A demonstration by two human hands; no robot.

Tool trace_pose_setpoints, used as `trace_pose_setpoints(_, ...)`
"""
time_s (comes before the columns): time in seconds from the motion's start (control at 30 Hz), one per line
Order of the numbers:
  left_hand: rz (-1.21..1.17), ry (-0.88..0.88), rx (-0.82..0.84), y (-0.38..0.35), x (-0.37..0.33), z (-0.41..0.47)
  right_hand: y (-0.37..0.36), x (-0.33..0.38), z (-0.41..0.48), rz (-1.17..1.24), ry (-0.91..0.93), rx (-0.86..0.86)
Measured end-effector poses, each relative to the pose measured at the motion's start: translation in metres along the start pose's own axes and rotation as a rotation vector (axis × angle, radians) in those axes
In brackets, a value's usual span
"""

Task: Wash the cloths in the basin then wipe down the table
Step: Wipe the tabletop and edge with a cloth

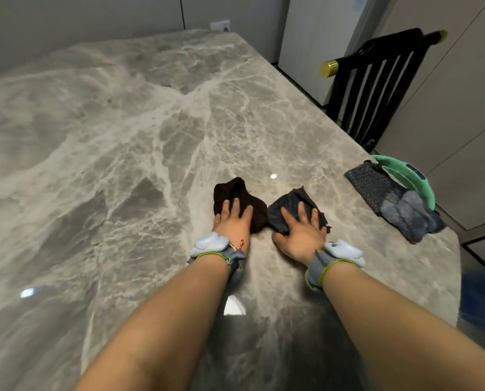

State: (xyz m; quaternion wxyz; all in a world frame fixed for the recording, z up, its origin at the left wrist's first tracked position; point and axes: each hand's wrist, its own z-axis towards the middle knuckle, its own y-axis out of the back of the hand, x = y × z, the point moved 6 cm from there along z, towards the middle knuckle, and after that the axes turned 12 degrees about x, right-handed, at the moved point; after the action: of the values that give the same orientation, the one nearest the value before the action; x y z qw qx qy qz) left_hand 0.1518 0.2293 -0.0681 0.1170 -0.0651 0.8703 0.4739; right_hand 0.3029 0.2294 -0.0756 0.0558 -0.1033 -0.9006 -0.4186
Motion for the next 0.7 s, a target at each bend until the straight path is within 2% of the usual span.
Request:
trace_pose_setpoints(0.13, 0.022, 0.059, 0.016, 0.001, 0.048, -0.021, -0.020, 0.052, -0.006, -0.055, 0.062, 0.007)
trace_pose_setpoints(0.33, -0.113, 0.192, -0.020, 0.006, 0.162, -0.089, -0.058, 0.160, -0.032, -0.155, 0.207, 0.046)
trace_pose_setpoints(0.43, -0.188, 0.354, -0.051, -0.012, 0.250, -0.157, -0.108, 0.250, -0.063, -0.263, 0.378, 0.089)
trace_pose_setpoints(0.53, -0.271, 0.363, -0.128, -0.018, 0.272, -0.181, -0.126, 0.283, -0.081, -0.325, 0.451, 0.058)
trace_pose_setpoints(0.67, -0.370, 0.548, -0.233, -0.058, 0.357, -0.277, -0.207, 0.386, -0.139, -0.424, 0.666, 0.129)
trace_pose_setpoints(0.7, -0.448, 0.584, -0.243, -0.070, 0.366, -0.285, -0.211, 0.392, -0.145, -0.423, 0.695, 0.117)
